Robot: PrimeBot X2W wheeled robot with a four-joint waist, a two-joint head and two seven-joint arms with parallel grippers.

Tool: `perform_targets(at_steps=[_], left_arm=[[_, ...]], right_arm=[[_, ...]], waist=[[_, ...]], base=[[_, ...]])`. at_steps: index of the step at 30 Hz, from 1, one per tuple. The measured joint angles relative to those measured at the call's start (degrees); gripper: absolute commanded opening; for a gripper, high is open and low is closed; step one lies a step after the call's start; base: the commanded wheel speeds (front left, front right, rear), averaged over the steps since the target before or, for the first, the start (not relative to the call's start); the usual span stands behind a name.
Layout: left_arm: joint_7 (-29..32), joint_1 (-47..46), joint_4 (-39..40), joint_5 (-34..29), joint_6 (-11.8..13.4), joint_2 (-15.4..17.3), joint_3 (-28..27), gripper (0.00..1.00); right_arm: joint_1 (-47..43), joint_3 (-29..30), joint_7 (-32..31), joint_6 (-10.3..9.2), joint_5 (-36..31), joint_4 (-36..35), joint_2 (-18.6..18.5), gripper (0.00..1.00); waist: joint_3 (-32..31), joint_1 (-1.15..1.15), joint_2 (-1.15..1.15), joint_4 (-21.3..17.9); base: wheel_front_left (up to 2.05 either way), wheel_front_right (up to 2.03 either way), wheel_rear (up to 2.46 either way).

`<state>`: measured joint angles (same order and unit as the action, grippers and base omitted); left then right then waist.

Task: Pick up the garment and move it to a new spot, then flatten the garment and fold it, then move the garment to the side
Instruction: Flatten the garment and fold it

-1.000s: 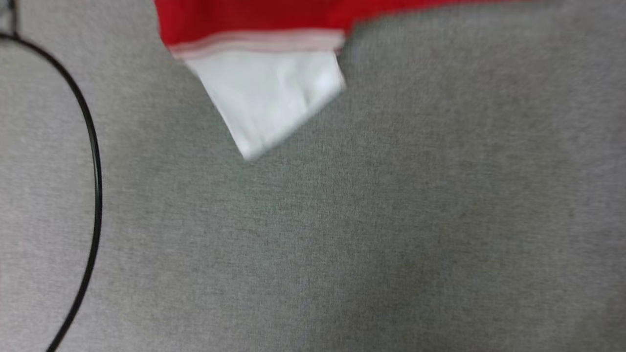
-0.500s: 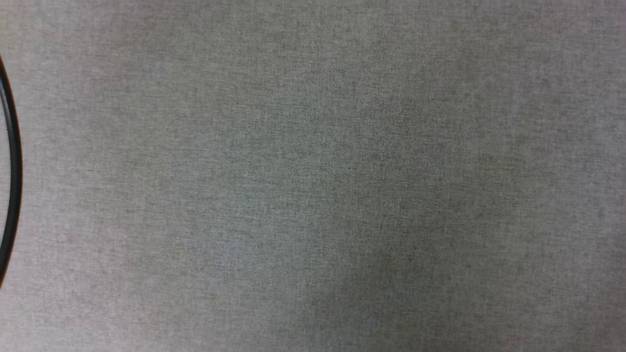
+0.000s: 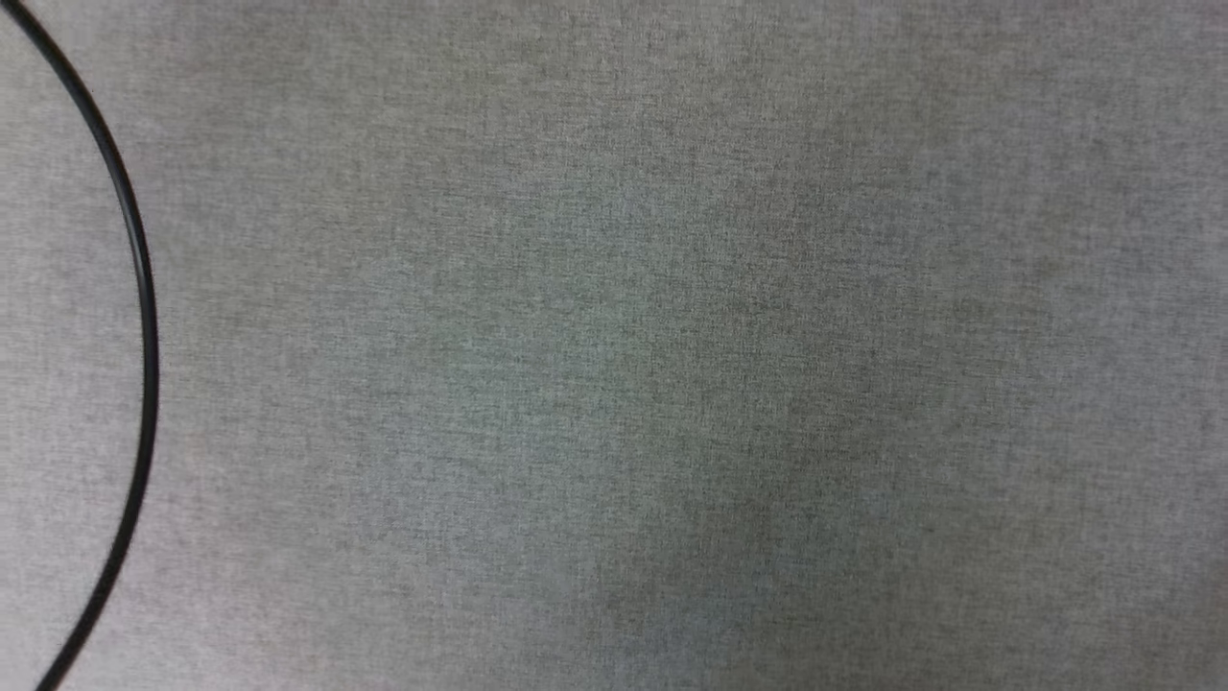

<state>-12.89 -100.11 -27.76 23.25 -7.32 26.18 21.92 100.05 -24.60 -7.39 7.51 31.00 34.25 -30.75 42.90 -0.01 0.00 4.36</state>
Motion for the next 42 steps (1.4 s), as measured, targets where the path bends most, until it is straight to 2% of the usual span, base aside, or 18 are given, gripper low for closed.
perform_targets(at_steps=[6,11,18,26,35,42], left_arm=[[-1.45,12.26,2.55,2.4,0.0,1.43,-0.52,0.0],[-1.93,24.36,7.67,4.33,1.33,2.0,-2.18,0.0],[-2.01,44.68,18.06,5.52,5.89,2.32,-3.25,0.0],[-2.02,66.54,26.04,9.01,10.18,2.03,-4.04,0.0],[-1.56,86.95,28.61,13.74,11.38,2.05,-3.13,0.0],[-0.4,98.33,28.35,17.68,12.07,1.08,-1.63,0.0]], right_arm=[[-9.25,-4.34,2.31,0.01,5.61,-0.82,-1.99,0.0],[-17.72,-7.62,3.04,0.01,9.12,-4.27,-4.98,0.0],[-32.25,-9.6,3.18,0.01,12.63,-10.28,-8.67,0.0],[-49.81,-8.64,3.57,0.01,13.92,-14.04,-9.1,0.0],[-66.17,-7.77,3.18,0.01,14.33,-15.44,-8.77,0.0],[-76.82,-7.48,3.24,0.01,13.35,-16.97,-7.84,0.0]], waist=[[-2.18,0.01,0.0,0.16],[-4.87,0.01,0.0,0.32],[-9.66,0.01,0.0,0.51],[-16.44,0.02,0.0,0.48],[-24.33,0.03,0.0,-0.01],[-30.4,0.03,0.0,-0.3]], base=[[0.0,0.0,0.0],[0.0,0.0,0.0],[0.0,0.0,0.0],[0.0,0.0,0.0],[0.0,0.0,0.0],[0.0,0.0,0.0]])
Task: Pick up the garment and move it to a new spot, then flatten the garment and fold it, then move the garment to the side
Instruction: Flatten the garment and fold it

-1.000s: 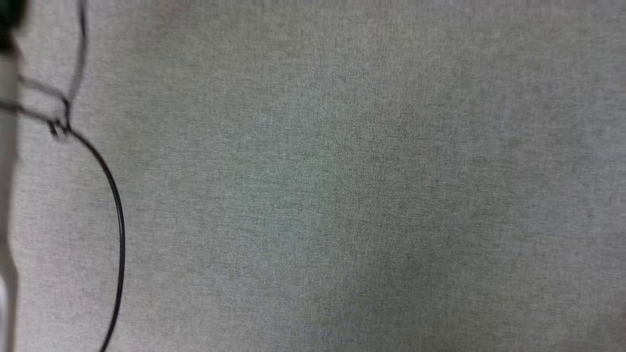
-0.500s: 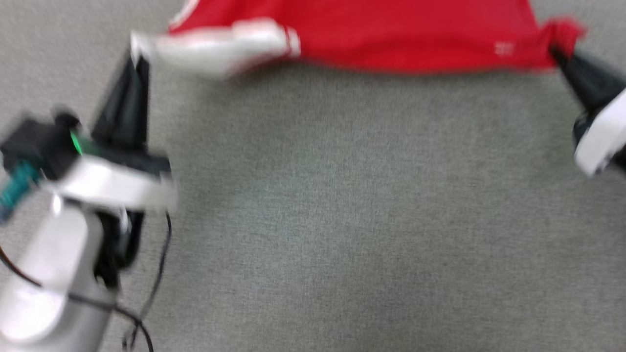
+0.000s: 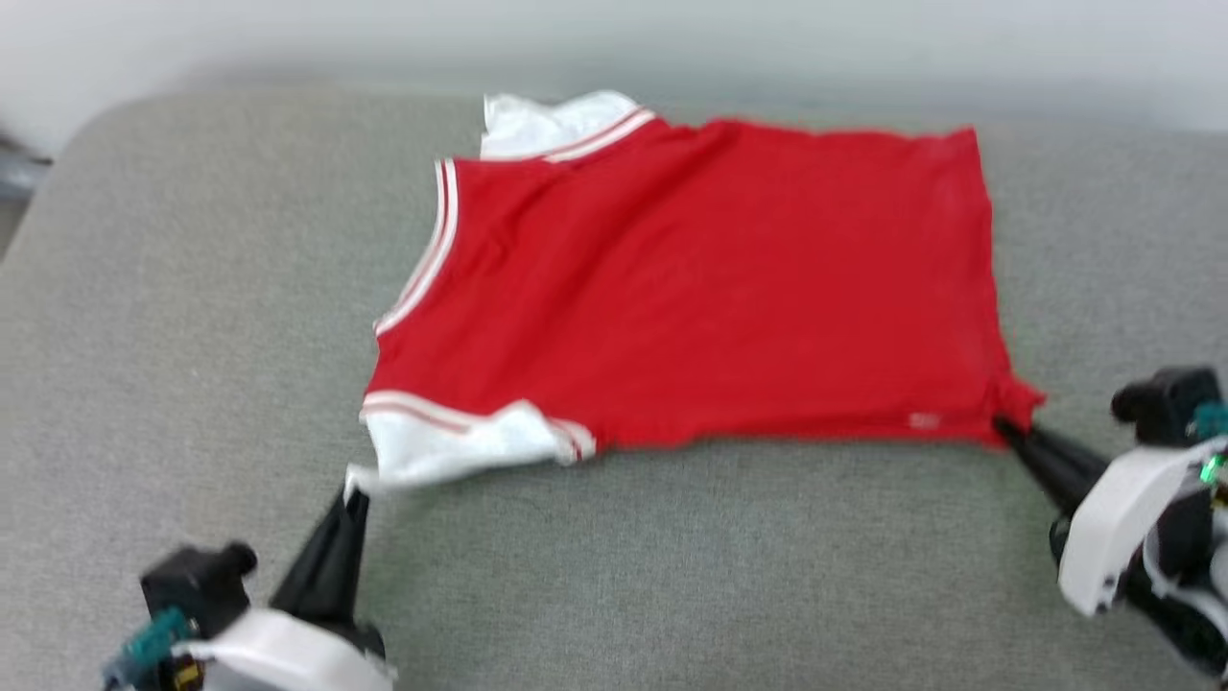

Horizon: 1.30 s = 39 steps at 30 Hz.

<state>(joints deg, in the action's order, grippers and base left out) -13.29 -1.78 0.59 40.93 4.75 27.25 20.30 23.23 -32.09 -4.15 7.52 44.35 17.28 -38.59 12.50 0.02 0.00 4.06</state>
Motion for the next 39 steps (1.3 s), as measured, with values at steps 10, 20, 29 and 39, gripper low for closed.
perform_targets(at_steps=[10,20,29,39], left_arm=[[3.63,12.74,0.62,6.66,-0.79,0.53,1.26,0.0],[9.61,20.78,3.94,11.9,-1.71,2.5,3.03,0.0],[8.37,22.35,5.67,11.18,-1.22,3.96,2.0,0.0],[7.01,15.73,4.38,5.98,-1.7,5.39,2.36,0.0]], right_arm=[[-11.96,1.34,-1.52,0.0,0.03,-2.54,0.67,0.0],[-22.03,4.21,-3.02,0.0,-0.47,-5.63,-0.77,0.0],[-27.52,9.1,-5.22,-0.01,-1.34,-8.99,0.64,0.0],[-27.5,12.44,-7.23,-0.01,-2.58,-11.65,2.63,0.0]], waist=[[-6.5,0.0,0.0,-0.59],[-9.44,-0.01,0.0,-0.65],[-9.82,-0.02,0.0,-0.13],[-9.25,-0.02,0.0,-0.96]], base=[[0.0,0.0,0.0],[0.0,0.0,0.0],[0.0,0.0,0.0],[0.0,0.0,0.0]])
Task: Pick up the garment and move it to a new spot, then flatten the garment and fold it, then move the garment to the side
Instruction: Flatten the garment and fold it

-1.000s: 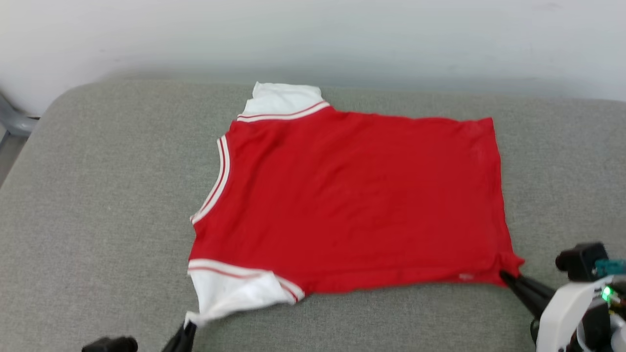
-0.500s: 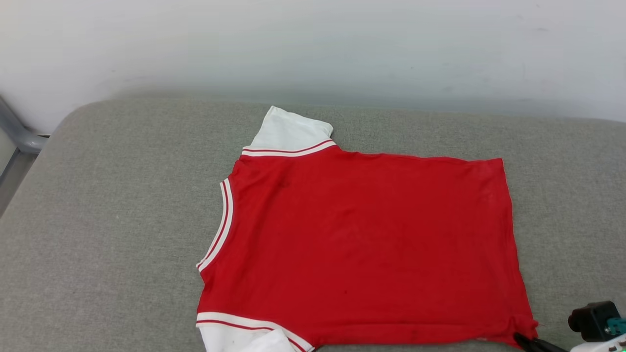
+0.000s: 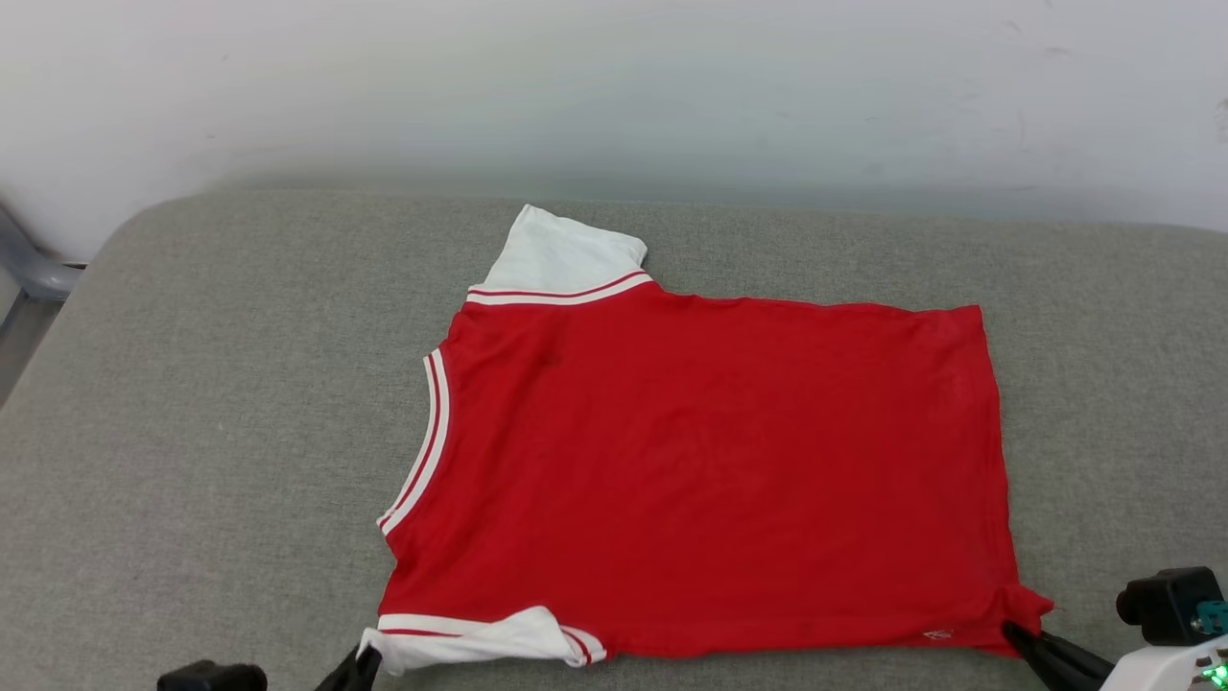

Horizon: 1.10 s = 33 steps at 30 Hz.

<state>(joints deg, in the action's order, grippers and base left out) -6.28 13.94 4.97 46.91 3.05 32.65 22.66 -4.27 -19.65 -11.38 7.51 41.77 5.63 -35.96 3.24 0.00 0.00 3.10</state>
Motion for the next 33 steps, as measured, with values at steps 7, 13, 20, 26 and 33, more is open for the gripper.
perform_targets(at_steps=[7,13,20,26,33], left_arm=[[0.56,-7.97,-1.44,-2.6,-1.57,1.76,-0.38,0.0],[2.61,-16.16,-3.5,-4.69,-3.65,3.23,-0.03,0.0],[5.0,-26.8,-7.47,-6.44,-6.59,4.02,0.93,0.0],[6.28,-34.11,-12.56,-8.84,-7.76,4.02,2.47,0.0],[6.31,-40.24,-19.85,-8.84,-9.14,2.47,4.11,0.0]], right_arm=[[0.64,0.77,-0.79,0.0,0.2,-0.92,0.71,0.0],[2.92,1.46,-0.78,0.0,1.01,-1.31,1.0,0.0],[6.56,1.54,-0.86,0.0,2.11,-1.03,0.92,0.0],[10.8,1.02,-0.94,0.01,2.24,0.53,1.14,0.0],[17.03,-0.69,-0.33,0.0,1.75,3.07,2.08,0.0]], waist=[[0.75,0.0,0.0,-1.27],[2.08,0.0,0.0,-2.39],[4.79,0.0,0.0,-3.3],[8.29,-0.01,0.0,-3.96],[13.01,-0.01,0.0,-4.62]], base=[[0.0,0.0,0.0],[0.0,0.0,0.0],[0.0,0.0,0.0],[0.0,0.0,0.0],[0.0,0.0,0.0]])
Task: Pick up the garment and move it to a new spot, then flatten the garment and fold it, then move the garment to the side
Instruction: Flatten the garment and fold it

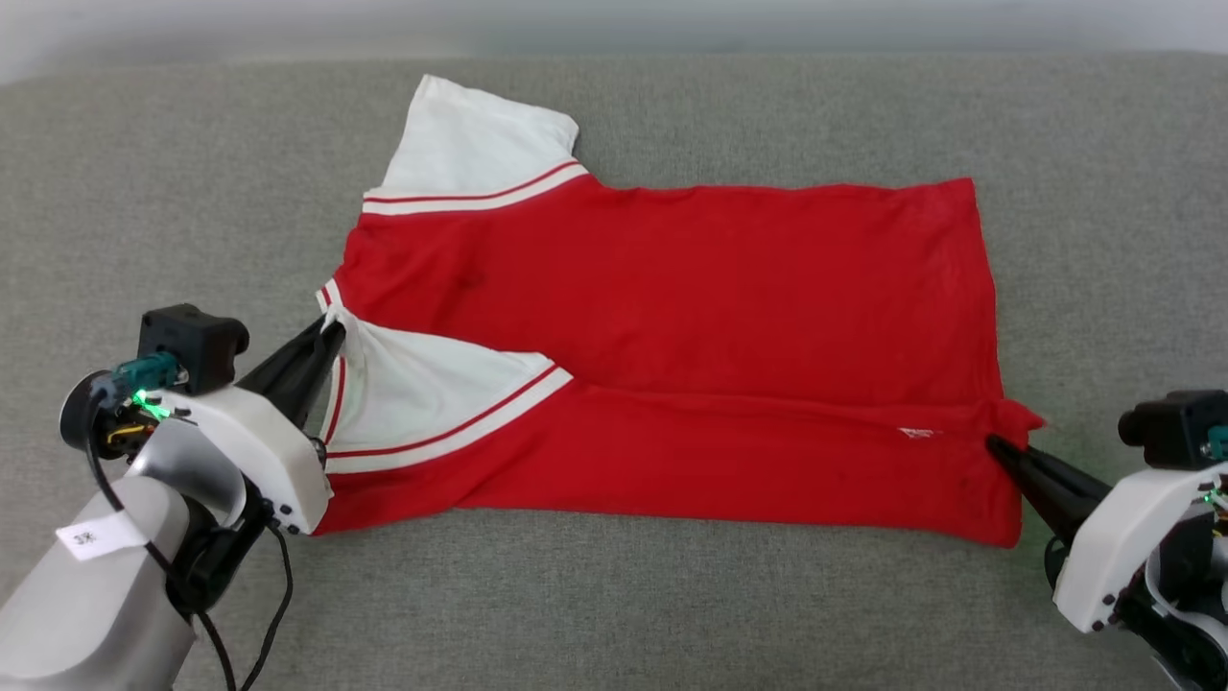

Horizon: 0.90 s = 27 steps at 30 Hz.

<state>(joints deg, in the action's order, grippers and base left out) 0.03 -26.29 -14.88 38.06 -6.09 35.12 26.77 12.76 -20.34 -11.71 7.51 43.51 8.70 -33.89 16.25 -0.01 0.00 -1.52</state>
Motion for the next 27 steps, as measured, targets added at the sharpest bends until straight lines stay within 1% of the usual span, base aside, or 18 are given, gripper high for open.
perform_targets(at_steps=[7,15,16,17,18,19,23,27], left_arm=[[-0.76,-3.36,-8.08,-0.03,-0.8,-1.9,2.79,0.0],[-3.83,-5.22,-14.95,0.59,-1.24,-3.5,5.36,0.0],[-4.22,-5.48,-15.64,0.6,-1.24,-3.66,5.58,0.05],[-4.26,-5.78,-16.38,0.63,-1.25,-3.8,5.86,0.51],[-4.41,-6.02,-16.9,0.57,-1.25,-3.9,6.2,1.0],[-4.75,-6.21,-17.34,0.49,-1.26,-3.96,6.44,1.0],[-4.94,-7.37,-18.4,0.43,-1.29,-3.67,7.37,1.0],[-1.29,-8.35,-17.39,2.11,-1.3,-2.54,8.64,1.0]], right_arm=[[3.63,-2.01,-0.05,0.01,-0.59,3.66,0.65,0.0],[4.35,-2.66,1.38,0.03,-0.52,5.52,0.79,0.0],[4.34,-2.54,1.68,0.04,-0.49,5.71,0.96,0.0],[4.34,-2.42,1.68,0.04,-0.32,5.89,1.12,0.28],[4.31,-2.26,1.68,0.04,-0.11,6.05,1.29,0.89],[4.22,-2.04,1.76,0.03,-0.1,6.03,1.38,1.0],[3.47,-0.9,2.42,0.01,-0.12,4.79,1.34,1.0],[2.21,0.62,2.59,0.01,-0.63,2.82,0.79,1.0]], waist=[[3.73,0.0,0.0,-0.14],[3.96,0.0,0.0,-0.02],[3.76,0.0,0.0,0.01],[3.5,0.0,0.0,0.04],[3.18,0.0,0.0,0.09],[2.84,0.0,0.0,0.17],[1.07,0.0,0.0,0.72],[-1.05,0.01,0.0,1.48]], base=[[0.0,0.0,0.0],[0.0,0.0,0.0],[0.0,0.0,0.0],[0.0,0.0,0.0],[0.0,0.0,0.0],[0.0,0.0,0.0],[0.0,0.0,0.0],[0.0,0.0,0.0]])
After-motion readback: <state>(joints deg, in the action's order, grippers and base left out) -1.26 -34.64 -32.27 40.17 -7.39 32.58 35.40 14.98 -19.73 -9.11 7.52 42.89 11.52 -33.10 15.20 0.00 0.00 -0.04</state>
